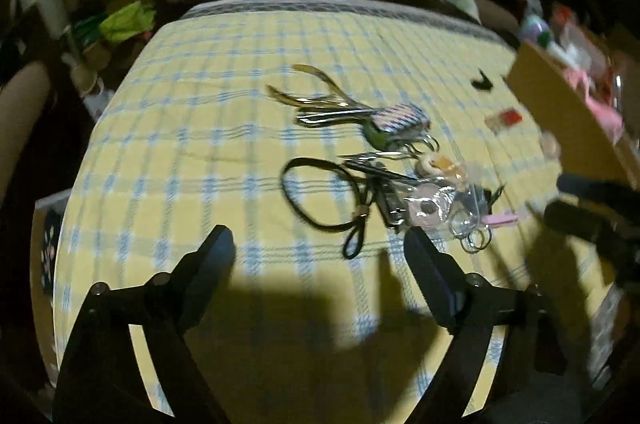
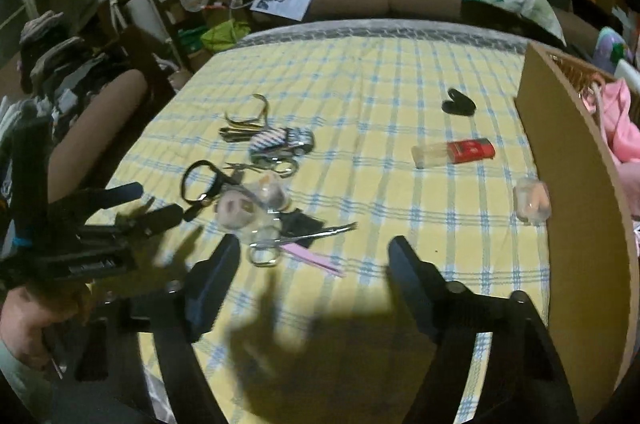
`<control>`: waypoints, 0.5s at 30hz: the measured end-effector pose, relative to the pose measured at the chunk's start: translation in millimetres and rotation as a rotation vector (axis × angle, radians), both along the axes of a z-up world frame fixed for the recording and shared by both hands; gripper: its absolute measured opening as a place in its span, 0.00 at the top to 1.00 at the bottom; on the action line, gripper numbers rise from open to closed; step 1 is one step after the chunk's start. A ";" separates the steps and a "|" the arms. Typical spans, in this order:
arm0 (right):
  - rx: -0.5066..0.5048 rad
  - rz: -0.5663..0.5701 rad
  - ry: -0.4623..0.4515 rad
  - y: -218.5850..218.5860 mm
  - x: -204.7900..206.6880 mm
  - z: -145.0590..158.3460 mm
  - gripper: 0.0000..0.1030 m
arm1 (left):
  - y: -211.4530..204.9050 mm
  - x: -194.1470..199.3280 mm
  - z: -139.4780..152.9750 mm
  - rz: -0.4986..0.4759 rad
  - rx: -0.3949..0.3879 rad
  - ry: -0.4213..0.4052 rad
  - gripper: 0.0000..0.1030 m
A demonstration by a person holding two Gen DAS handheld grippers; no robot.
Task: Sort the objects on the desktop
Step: 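Grasp black cord with left tool while right tool grasps clear plastic bag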
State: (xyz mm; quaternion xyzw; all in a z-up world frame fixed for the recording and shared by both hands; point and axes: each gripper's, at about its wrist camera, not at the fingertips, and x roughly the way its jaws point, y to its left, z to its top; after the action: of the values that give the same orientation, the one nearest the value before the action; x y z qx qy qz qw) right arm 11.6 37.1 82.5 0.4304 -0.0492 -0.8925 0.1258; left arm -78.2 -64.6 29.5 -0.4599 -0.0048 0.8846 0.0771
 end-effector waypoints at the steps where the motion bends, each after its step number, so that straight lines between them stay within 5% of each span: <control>1: 0.001 -0.002 0.000 2.8 -0.9 -1.1 0.27 | 5.7 -2.3 -1.7 -0.018 -0.014 0.005 0.19; 9: -0.051 0.015 -0.003 14.5 -12.4 -4.7 0.27 | 18.5 -18.6 -15.5 -0.063 -0.039 0.008 0.33; 14: -0.053 0.061 -0.005 0.1 -22.4 -8.7 0.27 | 20.8 -17.4 -14.6 -0.084 -0.043 0.001 0.90; 15: -0.060 0.072 -0.004 -3.4 -24.3 -9.4 0.27 | 16.6 -17.8 -14.1 -0.066 -0.024 -0.009 0.91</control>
State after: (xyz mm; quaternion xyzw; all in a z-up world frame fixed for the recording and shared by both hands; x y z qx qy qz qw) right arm -12.7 33.7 73.0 0.4299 -0.0607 -0.8845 0.1708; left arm -96.0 -47.9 15.3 -0.4645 0.0209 0.8796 0.1006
